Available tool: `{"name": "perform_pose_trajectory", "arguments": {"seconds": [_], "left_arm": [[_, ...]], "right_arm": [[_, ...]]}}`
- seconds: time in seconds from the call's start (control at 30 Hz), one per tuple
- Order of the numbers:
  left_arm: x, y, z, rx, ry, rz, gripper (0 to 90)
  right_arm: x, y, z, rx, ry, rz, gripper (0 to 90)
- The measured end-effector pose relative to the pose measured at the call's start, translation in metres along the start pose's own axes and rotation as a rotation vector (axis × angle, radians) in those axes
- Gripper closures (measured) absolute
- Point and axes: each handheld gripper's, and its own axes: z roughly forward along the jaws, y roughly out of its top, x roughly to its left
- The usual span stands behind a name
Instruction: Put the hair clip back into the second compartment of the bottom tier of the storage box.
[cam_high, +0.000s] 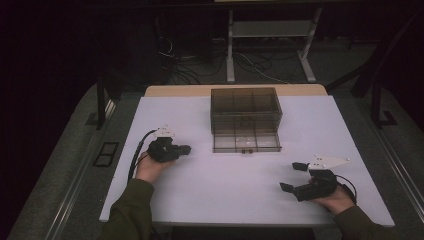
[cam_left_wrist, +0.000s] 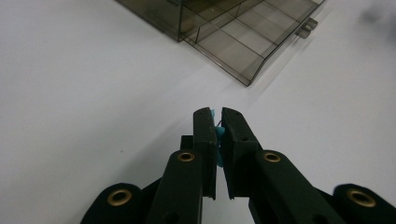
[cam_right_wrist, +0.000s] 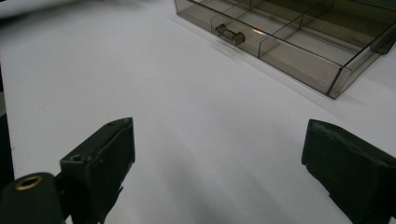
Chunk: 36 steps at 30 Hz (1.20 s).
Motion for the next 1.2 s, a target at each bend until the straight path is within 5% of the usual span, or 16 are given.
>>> {"name": "perform_pose_trajectory", "arguments": {"seconds": [1.2], "left_arm": [[-0.015,0.033,0.010,-0.079,-0.070,0.015,84.1]], "right_arm": [[0.000,-0.001,-0.001,-0.002,-0.001,0.010,9.0]]}}
